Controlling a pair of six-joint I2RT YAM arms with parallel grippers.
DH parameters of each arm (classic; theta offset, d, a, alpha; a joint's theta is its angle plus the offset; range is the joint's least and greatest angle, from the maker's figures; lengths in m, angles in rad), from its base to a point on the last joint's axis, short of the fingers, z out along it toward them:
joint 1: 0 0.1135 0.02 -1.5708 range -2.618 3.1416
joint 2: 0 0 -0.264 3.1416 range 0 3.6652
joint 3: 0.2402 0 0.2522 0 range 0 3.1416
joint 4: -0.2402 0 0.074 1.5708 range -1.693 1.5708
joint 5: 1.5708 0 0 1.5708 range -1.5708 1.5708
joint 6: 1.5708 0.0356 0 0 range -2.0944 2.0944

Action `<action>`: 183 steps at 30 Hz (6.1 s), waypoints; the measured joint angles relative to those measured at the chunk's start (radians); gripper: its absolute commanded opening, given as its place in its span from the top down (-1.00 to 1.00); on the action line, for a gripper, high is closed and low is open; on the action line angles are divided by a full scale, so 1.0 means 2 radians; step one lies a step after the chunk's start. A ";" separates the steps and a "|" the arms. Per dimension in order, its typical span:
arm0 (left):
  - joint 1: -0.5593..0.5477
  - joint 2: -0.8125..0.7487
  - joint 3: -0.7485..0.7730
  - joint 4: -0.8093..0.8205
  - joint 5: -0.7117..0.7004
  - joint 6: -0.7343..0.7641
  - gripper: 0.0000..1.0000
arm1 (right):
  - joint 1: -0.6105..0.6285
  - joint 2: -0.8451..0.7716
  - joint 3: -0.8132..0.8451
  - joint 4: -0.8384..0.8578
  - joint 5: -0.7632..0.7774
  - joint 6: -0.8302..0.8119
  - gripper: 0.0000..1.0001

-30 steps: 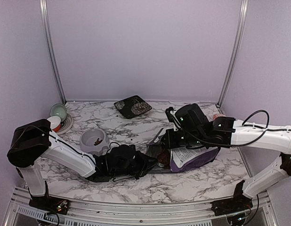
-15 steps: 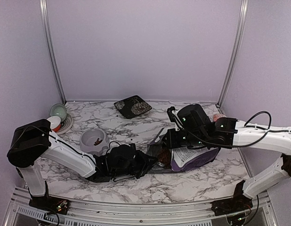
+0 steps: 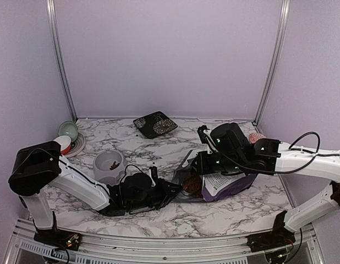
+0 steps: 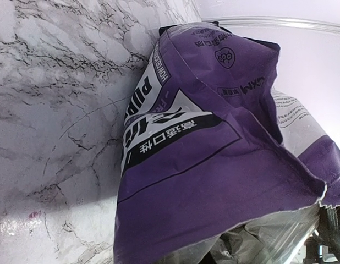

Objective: Serve the pet food
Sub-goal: Collect the pet food from the pet food bag, then place the pet food in the pet food bowl.

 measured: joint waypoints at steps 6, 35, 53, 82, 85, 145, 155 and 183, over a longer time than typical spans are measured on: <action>0.000 -0.023 -0.026 0.010 -0.002 0.052 1.00 | 0.000 -0.005 0.000 -0.007 0.001 0.010 1.00; -0.005 -0.099 -0.029 -0.081 -0.022 0.193 1.00 | 0.000 0.003 0.005 -0.013 0.003 0.024 1.00; -0.041 -0.128 0.045 -0.264 -0.100 0.263 1.00 | 0.000 0.013 0.011 -0.019 0.003 0.023 1.00; -0.076 -0.128 0.118 -0.395 -0.178 0.311 1.00 | 0.000 0.014 0.011 -0.018 0.003 0.023 1.00; -0.076 -0.135 0.109 -0.389 -0.177 0.307 1.00 | 0.000 0.014 0.011 -0.018 0.003 0.023 1.00; 0.016 -0.262 -0.116 -0.014 0.115 0.105 1.00 | -0.065 -0.057 -0.020 0.023 -0.047 -0.015 1.00; 0.041 -0.402 -0.135 -0.093 0.068 0.113 1.00 | -0.065 -0.057 -0.041 0.051 -0.061 -0.031 1.00; 0.189 -0.645 -0.138 -0.466 -0.017 0.193 1.00 | -0.079 -0.002 -0.037 0.084 -0.088 -0.047 1.00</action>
